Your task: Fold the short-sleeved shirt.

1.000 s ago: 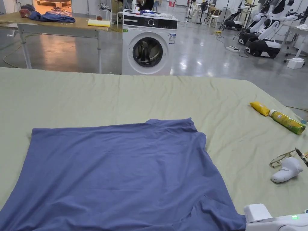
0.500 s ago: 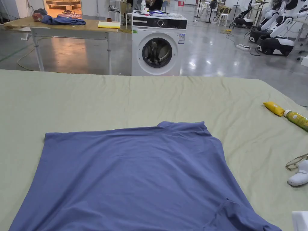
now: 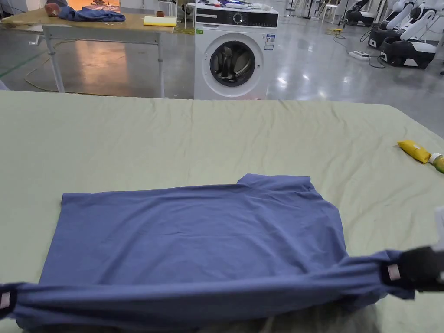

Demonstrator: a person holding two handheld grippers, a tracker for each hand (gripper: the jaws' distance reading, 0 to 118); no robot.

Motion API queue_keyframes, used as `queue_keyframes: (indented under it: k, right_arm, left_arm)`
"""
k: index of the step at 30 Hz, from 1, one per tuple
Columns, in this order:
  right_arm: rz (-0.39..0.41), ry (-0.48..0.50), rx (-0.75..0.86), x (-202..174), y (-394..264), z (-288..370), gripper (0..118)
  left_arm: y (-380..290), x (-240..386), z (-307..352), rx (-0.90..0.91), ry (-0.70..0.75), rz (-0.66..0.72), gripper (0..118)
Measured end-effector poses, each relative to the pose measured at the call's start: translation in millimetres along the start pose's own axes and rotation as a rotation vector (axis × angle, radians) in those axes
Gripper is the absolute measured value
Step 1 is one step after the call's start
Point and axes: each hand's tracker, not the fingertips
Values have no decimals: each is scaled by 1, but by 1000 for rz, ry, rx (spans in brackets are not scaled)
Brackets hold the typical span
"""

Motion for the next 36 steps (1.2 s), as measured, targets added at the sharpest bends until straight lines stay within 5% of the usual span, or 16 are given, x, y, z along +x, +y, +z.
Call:
queue_keyframes:
  k: [9, 10, 12, 14, 18, 22, 24, 25, 27, 28, 33, 36]
  right_arm:
    - [-114, -118, -187, 14, 113, -163, 5]
    - [-146, -136, -181, 15, 113, -173, 10]
    - [-210, -143, -65, 15, 110, -181, 55]
    - [-245, -128, 67, 17, 100, -177, 108]
    - [-250, -119, 268, 12, 76, -144, 113]
    - [-125, -103, 467, -8, 26, -92, 113]
    - [-79, -78, 588, -20, -8, -69, 103]
    - [-39, -26, 688, -24, -28, -58, 84]
    - [8, -2, 847, -39, -68, -40, 8]
    - [37, -17, 870, -48, -84, -34, 0]
    - [38, 19, 942, -75, -127, -17, 0]
    - [36, 88, 919, -83, -131, -12, 0]
  left_arm:
    - [88, -19, -135, -180, -27, 172, 6]
    - [90, -23, -141, -170, -29, 203, 15]
    - [92, -28, -148, -101, -38, 241, 67]
    - [95, -29, -140, -3, -23, 280, 80]
    - [79, -21, -107, 195, -31, 213, 80]
    - [34, -1, -51, 421, 1, 82, 80]
    - [1, 11, -24, 523, 21, 18, 76]
    - [-20, 18, -8, 612, 18, -13, 67]
    - [-59, 31, 15, 748, 74, -26, 7]
    - [-76, 38, 25, 793, 127, -17, 0]
    - [-110, 41, 46, 799, 162, 71, 0]
    - [-92, 30, 44, 635, 158, 72, 0]
